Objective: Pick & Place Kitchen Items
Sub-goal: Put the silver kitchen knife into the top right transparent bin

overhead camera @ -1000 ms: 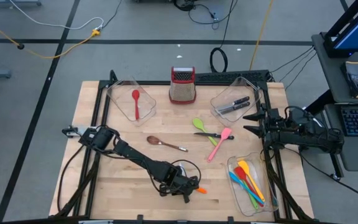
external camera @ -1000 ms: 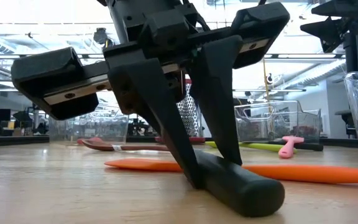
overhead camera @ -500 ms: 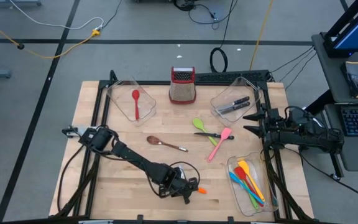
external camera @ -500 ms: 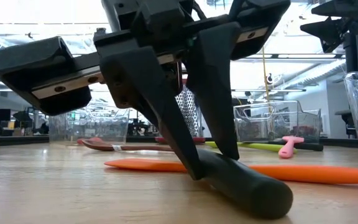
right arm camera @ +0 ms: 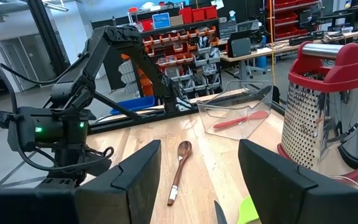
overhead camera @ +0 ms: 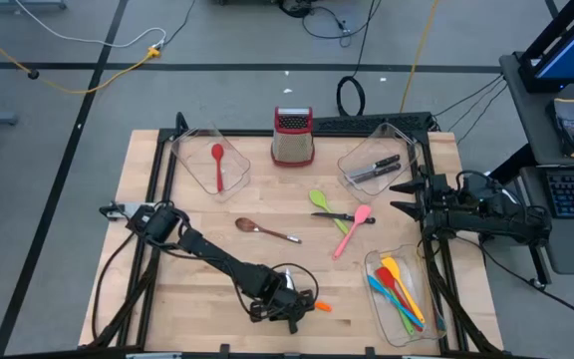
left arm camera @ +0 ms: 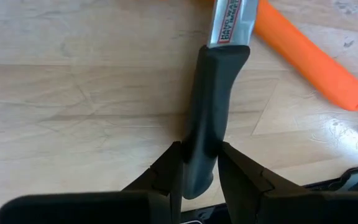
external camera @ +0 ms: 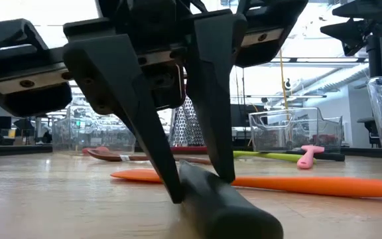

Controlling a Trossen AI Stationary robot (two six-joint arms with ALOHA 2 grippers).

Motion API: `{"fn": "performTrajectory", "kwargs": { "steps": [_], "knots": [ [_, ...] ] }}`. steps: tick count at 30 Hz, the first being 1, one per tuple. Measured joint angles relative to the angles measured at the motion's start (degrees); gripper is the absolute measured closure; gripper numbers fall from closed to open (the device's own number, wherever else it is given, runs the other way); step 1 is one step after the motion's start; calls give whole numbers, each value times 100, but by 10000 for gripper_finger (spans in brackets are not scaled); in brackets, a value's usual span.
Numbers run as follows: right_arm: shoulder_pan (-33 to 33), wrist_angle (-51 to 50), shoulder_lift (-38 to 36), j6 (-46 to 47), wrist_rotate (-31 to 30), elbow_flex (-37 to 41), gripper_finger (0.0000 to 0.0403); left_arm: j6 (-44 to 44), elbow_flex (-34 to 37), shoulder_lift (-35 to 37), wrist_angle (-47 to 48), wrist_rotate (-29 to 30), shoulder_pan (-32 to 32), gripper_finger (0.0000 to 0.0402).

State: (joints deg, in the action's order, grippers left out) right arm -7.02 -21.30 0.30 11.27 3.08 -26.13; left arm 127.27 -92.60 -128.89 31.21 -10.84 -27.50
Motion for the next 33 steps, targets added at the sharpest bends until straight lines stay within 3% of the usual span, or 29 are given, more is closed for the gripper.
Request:
{"fn": "performTrajectory", "kwargs": {
  "steps": [18,28,33],
  "knots": [
    [-1,2,0,0,-1,0,193,-243,7,49,-100,445,-9,309],
    [-1,1,0,0,-1,0,193,-241,-2,36,-174,493,0,192],
    [0,1,0,0,-1,0,193,-223,-3,38,-153,462,11,169]
  ]
}}
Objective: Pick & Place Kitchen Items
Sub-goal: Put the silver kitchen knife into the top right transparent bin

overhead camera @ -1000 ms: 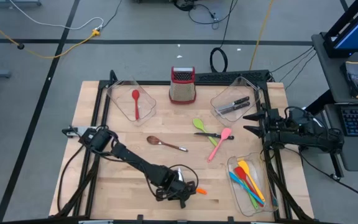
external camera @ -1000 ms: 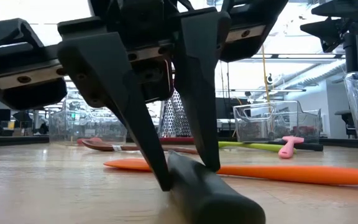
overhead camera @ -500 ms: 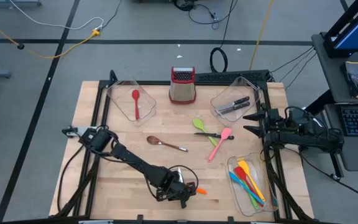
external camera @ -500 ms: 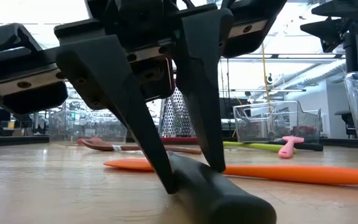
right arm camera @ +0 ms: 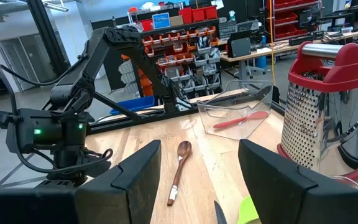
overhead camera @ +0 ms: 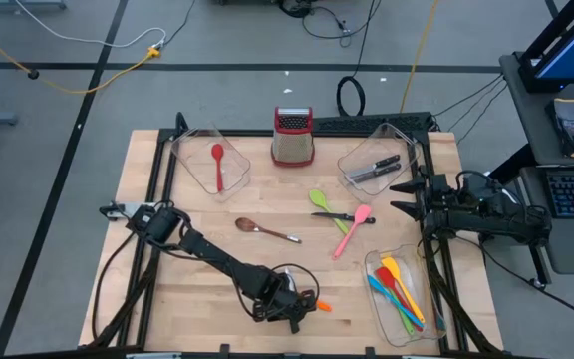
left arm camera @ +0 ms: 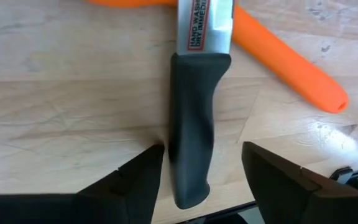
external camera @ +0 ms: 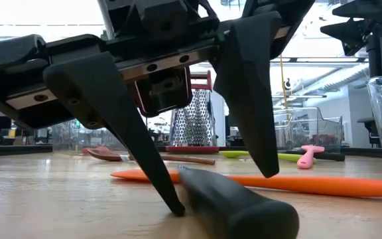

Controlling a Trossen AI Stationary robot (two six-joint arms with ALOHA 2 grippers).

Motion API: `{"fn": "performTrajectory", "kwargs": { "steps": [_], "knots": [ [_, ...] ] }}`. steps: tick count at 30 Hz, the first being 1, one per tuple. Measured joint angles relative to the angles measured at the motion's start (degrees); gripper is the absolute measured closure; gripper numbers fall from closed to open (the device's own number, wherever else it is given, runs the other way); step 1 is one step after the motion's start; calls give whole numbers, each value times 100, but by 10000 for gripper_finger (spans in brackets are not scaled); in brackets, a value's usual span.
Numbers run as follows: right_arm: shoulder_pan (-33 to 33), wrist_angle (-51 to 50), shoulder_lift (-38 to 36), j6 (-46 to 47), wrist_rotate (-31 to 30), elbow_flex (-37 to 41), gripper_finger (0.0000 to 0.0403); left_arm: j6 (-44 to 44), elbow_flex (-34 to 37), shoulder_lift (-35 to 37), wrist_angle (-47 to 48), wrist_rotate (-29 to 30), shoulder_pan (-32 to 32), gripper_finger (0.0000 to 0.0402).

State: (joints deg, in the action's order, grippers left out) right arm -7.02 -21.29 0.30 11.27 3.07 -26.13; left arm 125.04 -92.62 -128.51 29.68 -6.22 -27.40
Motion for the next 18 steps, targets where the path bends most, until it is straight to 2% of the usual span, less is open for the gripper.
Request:
{"fn": "performTrajectory", "kwargs": {
  "steps": [5,18],
  "knots": [
    [-1,0,0,0,0,0,193,2,22,9,178,-183,49,186],
    [1,1,-2,0,-1,2,193,83,5,-317,215,-736,194,280]
  ]
}}
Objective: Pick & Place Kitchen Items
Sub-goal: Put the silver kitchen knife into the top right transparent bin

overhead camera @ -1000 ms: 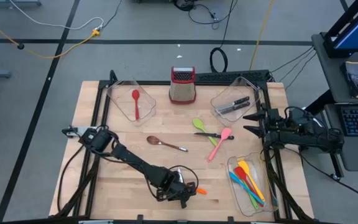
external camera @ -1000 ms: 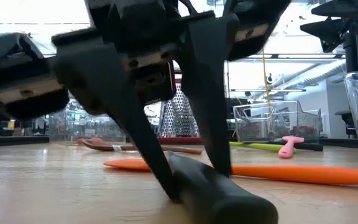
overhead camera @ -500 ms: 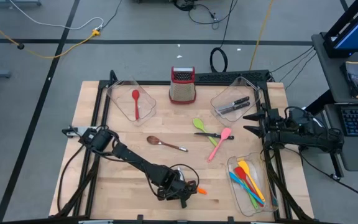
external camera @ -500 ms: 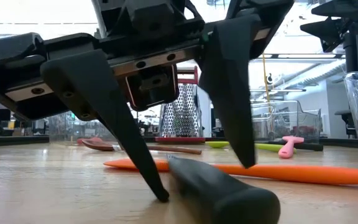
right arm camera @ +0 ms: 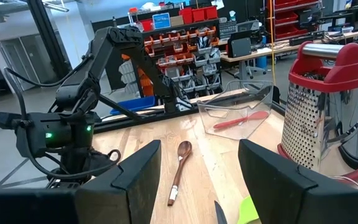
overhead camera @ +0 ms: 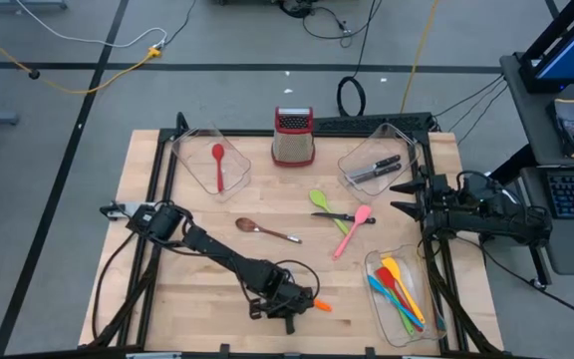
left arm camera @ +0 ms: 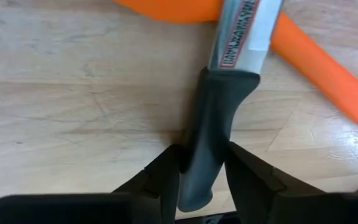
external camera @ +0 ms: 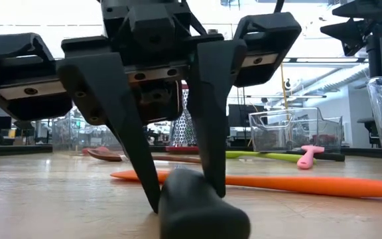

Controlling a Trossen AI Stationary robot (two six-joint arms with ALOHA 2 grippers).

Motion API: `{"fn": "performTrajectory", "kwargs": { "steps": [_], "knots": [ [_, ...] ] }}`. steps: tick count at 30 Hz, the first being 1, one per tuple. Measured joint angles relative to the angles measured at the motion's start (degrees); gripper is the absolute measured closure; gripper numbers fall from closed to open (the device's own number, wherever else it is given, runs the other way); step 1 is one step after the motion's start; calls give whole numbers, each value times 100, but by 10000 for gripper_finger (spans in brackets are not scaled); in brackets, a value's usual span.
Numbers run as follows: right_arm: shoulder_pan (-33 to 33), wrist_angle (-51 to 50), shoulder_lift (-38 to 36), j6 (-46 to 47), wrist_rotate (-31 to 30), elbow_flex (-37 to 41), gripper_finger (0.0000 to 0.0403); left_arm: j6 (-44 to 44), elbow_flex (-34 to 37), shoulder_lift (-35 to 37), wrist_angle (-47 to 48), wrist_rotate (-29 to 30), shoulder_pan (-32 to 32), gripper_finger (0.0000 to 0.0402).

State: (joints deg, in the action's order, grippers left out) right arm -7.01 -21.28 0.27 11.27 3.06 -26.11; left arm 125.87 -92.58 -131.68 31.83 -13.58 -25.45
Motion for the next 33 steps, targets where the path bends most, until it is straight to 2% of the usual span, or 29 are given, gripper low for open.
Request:
{"fn": "performTrajectory", "kwargs": {
  "steps": [12,18,33],
  "knots": [
    [-1,-17,0,-43,0,1,193,26,-17,0,127,115,-20,293],
    [1,-21,0,-68,1,2,193,65,-17,1,127,206,-25,318],
    [-2,-30,0,-166,-1,2,193,31,-146,2,231,479,-222,318]
  ]
}}
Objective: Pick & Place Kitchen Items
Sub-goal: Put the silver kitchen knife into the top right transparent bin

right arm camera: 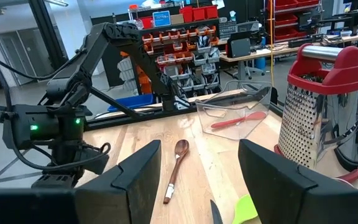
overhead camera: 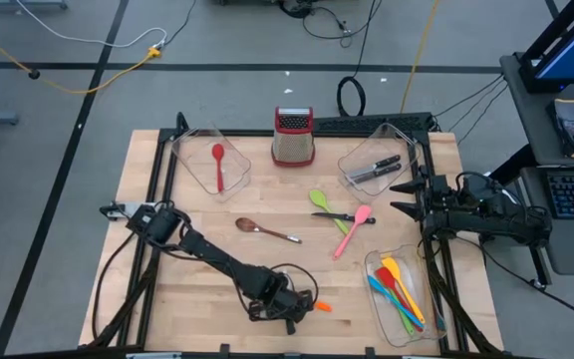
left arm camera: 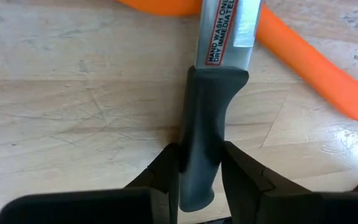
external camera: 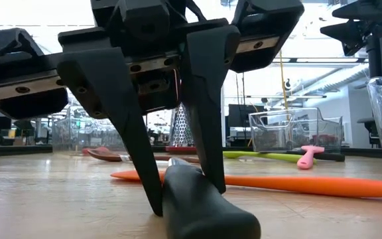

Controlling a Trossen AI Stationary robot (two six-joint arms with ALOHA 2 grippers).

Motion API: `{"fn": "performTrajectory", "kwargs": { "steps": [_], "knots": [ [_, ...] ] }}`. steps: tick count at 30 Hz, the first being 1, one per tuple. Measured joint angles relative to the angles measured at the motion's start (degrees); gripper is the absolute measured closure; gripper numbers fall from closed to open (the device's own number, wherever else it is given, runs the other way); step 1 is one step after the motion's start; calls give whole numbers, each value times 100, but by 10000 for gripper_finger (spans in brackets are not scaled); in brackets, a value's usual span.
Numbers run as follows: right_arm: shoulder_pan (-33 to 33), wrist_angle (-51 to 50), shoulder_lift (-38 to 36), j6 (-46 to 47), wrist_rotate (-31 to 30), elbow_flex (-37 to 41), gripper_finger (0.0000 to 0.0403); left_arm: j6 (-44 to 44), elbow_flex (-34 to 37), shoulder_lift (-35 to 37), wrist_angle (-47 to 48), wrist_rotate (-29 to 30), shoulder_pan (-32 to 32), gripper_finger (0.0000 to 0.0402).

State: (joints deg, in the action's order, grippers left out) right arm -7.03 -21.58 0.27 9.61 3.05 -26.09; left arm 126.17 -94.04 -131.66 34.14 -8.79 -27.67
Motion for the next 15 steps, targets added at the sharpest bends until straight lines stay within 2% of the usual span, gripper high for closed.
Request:
{"fn": "performTrajectory", "kwargs": {
  "steps": [7,15],
  "knots": [
    [0,-4,0,-2,-1,1,193,-155,-564,-95,719,284,-53,318],
    [2,-4,0,11,1,1,193,-267,-743,-89,854,440,-53,318]
  ]
}}
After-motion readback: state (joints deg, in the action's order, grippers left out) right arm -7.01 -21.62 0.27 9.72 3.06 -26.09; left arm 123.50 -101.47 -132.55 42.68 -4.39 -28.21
